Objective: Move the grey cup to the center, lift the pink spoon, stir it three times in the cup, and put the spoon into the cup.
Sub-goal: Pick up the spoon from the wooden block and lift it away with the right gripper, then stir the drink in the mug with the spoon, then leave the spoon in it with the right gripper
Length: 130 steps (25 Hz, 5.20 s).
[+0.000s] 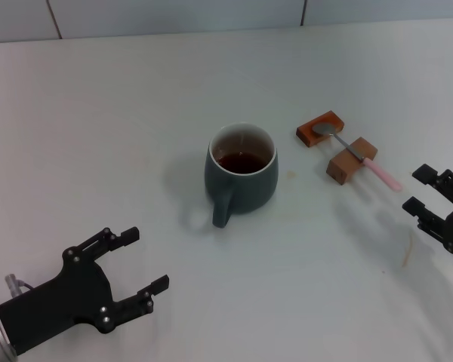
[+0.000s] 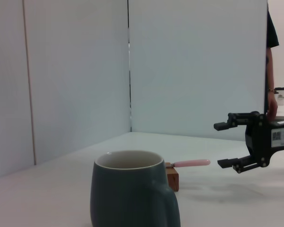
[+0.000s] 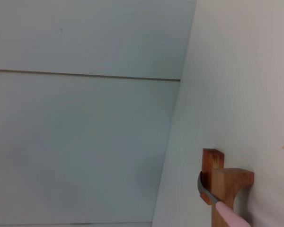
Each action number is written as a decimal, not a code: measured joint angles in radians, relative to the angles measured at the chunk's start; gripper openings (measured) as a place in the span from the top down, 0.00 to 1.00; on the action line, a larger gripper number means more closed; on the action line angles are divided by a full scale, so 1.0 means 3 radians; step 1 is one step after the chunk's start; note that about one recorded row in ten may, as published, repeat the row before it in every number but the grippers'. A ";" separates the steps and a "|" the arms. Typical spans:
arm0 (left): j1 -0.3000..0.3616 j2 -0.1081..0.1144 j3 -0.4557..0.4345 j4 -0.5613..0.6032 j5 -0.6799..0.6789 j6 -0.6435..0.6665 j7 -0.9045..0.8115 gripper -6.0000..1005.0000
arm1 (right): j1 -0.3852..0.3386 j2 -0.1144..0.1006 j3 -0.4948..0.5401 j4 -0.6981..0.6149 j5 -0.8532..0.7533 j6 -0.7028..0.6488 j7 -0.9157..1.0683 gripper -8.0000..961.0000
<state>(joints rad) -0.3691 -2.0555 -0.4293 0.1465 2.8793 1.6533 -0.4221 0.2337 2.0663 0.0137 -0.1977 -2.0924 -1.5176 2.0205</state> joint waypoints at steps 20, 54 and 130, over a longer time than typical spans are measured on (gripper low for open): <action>0.0024 -0.0011 -0.0026 0.0013 -0.0079 0.0026 0.0006 0.19 | 0.0219 0.0000 -0.0078 0.0049 -0.0031 0.0318 0.0044 0.18; 0.0037 -0.0020 -0.0026 0.0008 -0.0165 0.0027 0.0006 0.19 | 0.0447 0.0005 -0.0076 0.0110 -0.0028 0.0599 0.0042 0.18; 0.0044 -0.0021 0.0009 0.0013 -0.0230 0.0027 0.0057 0.19 | 0.1214 -0.0343 -0.0892 -0.2575 0.1172 -0.1891 -0.1062 0.86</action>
<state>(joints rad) -0.3559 -2.0617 -0.4265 0.1504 2.8102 1.6615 -0.4049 0.5977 1.9634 -0.2540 -0.9702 -1.7408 -2.0848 1.7020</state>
